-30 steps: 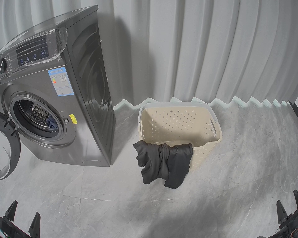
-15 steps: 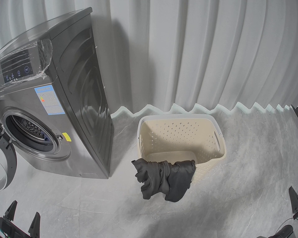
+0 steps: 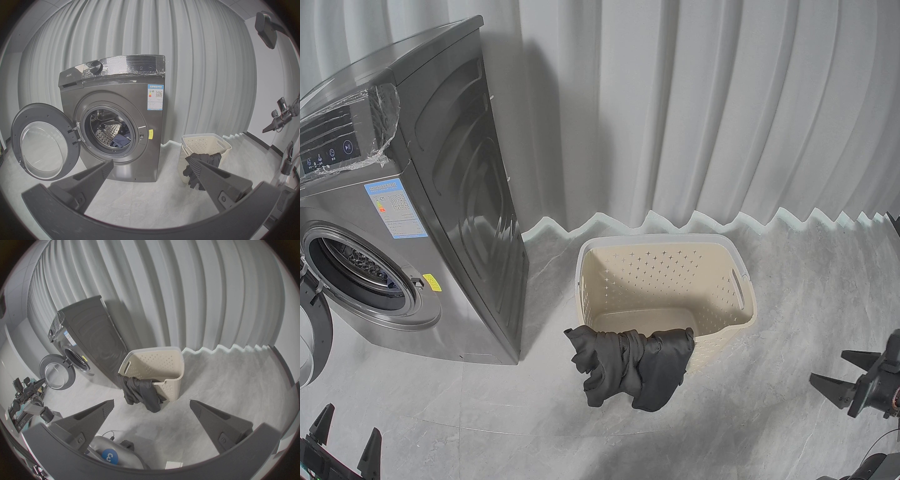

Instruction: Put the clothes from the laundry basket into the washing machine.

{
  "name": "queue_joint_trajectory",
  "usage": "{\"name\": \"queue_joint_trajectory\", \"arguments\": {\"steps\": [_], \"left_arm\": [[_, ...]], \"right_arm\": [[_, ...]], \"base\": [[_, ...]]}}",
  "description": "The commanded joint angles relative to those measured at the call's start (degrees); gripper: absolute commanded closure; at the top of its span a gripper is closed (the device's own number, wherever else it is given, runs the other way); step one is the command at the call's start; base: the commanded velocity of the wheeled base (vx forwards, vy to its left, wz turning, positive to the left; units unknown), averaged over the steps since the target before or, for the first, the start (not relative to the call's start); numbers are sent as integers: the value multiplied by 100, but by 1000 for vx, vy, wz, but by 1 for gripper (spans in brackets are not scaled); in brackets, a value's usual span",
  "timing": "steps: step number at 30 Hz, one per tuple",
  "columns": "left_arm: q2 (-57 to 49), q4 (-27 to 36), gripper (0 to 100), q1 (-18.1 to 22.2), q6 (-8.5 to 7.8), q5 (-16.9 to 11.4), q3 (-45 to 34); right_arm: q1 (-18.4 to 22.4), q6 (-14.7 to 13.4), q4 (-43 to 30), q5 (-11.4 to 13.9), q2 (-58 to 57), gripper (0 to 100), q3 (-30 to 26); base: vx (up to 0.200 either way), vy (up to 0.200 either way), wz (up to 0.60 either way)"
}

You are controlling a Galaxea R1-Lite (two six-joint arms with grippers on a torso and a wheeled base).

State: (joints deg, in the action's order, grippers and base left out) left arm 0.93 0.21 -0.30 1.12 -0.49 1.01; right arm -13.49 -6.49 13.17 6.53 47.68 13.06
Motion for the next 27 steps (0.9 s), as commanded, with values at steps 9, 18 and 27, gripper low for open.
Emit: {"name": "queue_joint_trajectory", "arguments": {"steps": [9,18,27], "left_arm": [[-93,-3,0,4,-15,-4,-92],[-93,-3,0,-5,-15,-4,-92],[-93,-3,0,4,-15,-4,-92]], "right_arm": [[-795,-134,2173,173,3617,0,-260],[-1085,-142,2507,58,4162,0,-172],[-1463,-556,3087,-91,4909,0,-22]], "base": [[0,0,0],[0,0,0],[0,0,0]]}}
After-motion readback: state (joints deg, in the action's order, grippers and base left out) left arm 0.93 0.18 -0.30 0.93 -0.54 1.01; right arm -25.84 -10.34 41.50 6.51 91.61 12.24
